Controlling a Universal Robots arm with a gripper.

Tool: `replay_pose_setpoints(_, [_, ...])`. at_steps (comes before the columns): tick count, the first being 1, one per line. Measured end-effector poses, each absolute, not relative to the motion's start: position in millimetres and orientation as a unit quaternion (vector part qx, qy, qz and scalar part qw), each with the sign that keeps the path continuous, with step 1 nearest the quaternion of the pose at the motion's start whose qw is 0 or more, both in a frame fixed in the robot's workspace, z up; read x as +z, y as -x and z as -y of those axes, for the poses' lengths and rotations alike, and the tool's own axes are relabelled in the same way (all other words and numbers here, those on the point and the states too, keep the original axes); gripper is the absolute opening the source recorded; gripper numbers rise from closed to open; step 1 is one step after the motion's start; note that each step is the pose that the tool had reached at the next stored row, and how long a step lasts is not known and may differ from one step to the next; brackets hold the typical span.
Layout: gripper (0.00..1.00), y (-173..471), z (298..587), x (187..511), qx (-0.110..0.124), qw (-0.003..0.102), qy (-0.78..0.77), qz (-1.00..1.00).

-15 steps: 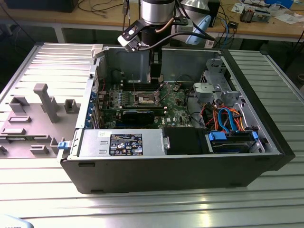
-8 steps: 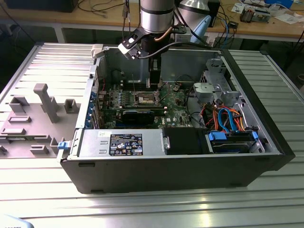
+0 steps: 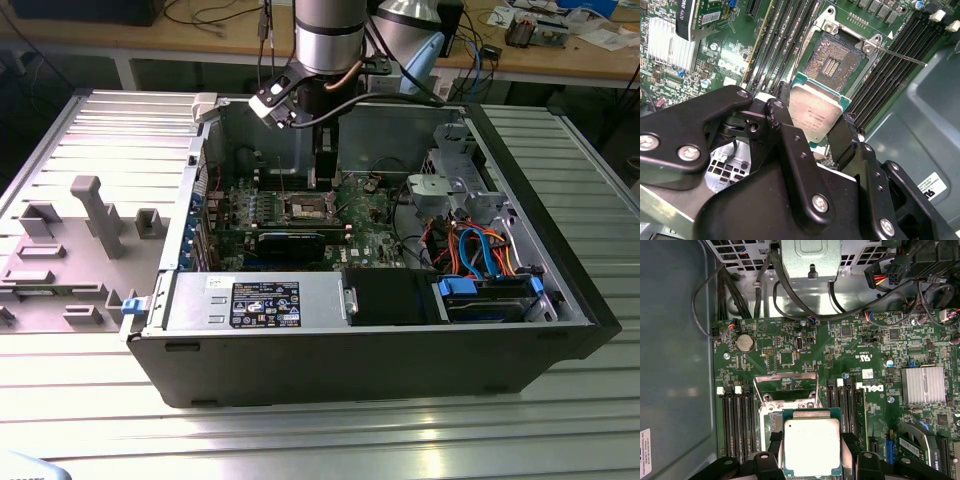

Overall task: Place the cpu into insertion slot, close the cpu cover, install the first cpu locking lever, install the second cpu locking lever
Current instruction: 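Place the cpu into insertion slot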

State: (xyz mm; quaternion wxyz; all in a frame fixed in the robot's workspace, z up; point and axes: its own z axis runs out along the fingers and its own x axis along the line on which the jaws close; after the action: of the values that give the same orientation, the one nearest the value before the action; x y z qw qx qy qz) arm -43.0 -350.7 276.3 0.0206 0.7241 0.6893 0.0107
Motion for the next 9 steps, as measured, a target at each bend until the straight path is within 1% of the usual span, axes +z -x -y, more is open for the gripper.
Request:
replay_pose_setpoints(6, [0.55, 43.0, 350.7, 274.5, 0.011, 0.021, -0.724, -0.689])
replay_pose_setpoints(9, [0.55, 43.0, 350.7, 266.9, 0.011, 0.021, -0.724, -0.689])
